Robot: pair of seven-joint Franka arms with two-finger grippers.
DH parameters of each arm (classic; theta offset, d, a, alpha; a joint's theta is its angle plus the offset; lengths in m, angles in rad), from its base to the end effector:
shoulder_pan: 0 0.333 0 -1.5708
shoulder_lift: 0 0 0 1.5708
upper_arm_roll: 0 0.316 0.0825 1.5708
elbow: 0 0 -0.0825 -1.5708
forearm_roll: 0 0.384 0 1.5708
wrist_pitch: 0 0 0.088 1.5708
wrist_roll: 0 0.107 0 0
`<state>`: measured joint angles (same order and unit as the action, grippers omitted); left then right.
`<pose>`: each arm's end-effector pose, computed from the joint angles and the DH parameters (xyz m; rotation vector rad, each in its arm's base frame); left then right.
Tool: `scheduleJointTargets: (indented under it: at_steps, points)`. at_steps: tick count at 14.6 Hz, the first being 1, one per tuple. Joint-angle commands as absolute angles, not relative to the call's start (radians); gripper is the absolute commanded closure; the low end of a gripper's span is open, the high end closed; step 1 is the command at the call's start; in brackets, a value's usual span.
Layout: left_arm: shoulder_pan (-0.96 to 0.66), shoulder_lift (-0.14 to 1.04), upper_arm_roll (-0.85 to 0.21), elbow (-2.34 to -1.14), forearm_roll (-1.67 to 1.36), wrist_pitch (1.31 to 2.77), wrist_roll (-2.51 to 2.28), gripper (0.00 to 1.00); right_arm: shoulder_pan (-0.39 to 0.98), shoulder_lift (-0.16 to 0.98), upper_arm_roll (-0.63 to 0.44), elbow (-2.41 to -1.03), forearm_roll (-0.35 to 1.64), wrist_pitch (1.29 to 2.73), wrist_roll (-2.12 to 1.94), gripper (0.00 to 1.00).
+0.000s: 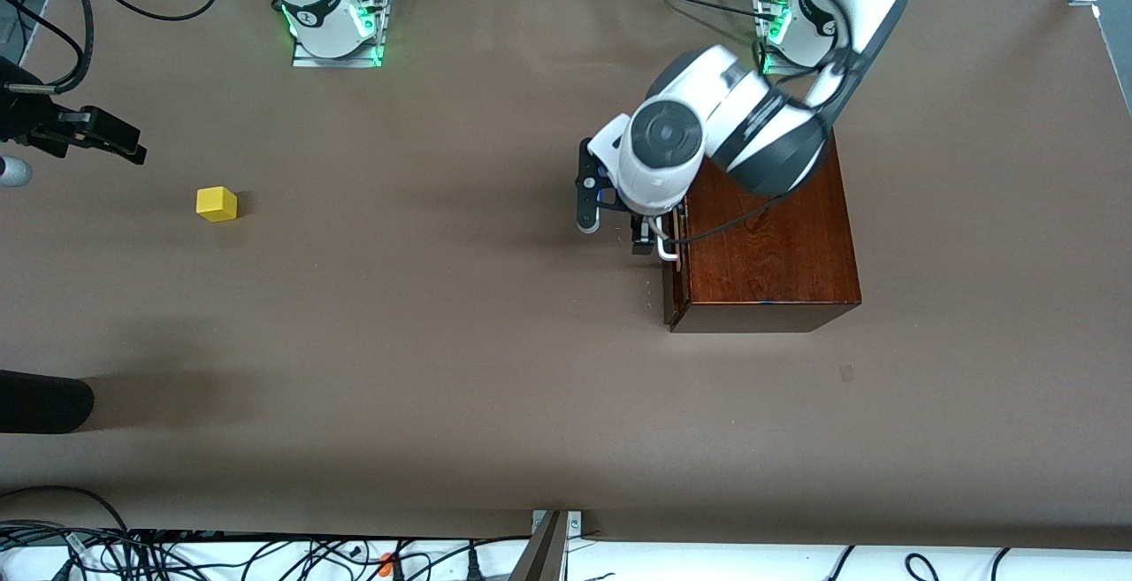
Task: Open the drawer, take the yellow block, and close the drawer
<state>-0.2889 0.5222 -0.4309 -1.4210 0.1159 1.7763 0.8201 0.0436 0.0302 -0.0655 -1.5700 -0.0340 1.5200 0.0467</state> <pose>0.5527 -0.4029 0.4071 2.1835 -2.1006 -0.1740 0.5572 -0.0154 0.6039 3.1003 -0.1070 -0.1237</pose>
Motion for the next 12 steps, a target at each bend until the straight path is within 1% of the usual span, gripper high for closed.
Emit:
scheduleJointTargets:
  at_steps: [1,3,5,7,8,10,12]
  points:
    - [-0.235,0.468,-0.431,-1.388,0.094,1.732,0.755,0.0,0.032,0.026,-0.054,-1.572,-0.034,1.517,0.061,0.0]
    - [-0.207,0.437,-0.425,-1.387,0.1,1.694,0.741,0.0,0.032,0.028,-0.054,-1.572,-0.034,1.519,0.06,0.0]
    - [-0.129,0.425,-0.429,-1.375,0.094,1.611,0.736,0.0,0.032,0.028,-0.052,-1.572,-0.034,1.523,0.061,0.0]
    - [-0.109,0.433,-0.414,-1.249,0.103,1.519,0.73,0.0,0.032,0.032,-0.052,-1.572,-0.032,1.523,0.061,0.0]
    - [-0.104,0.442,-0.396,-1.223,0.097,1.49,0.717,0.0,0.032,0.032,-0.052,-1.569,-0.032,1.525,0.06,0.0]
    - [-0.106,0.408,-0.31,-1.247,0.092,1.491,0.689,0.0,0.032,0.032,-0.052,-1.569,-0.032,1.523,0.06,0.0]
    - [-0.104,0.353,-0.235,-1.297,0.062,1.494,0.655,0.0,0.032,0.032,-0.052,-1.569,-0.032,1.522,0.06,0.0]
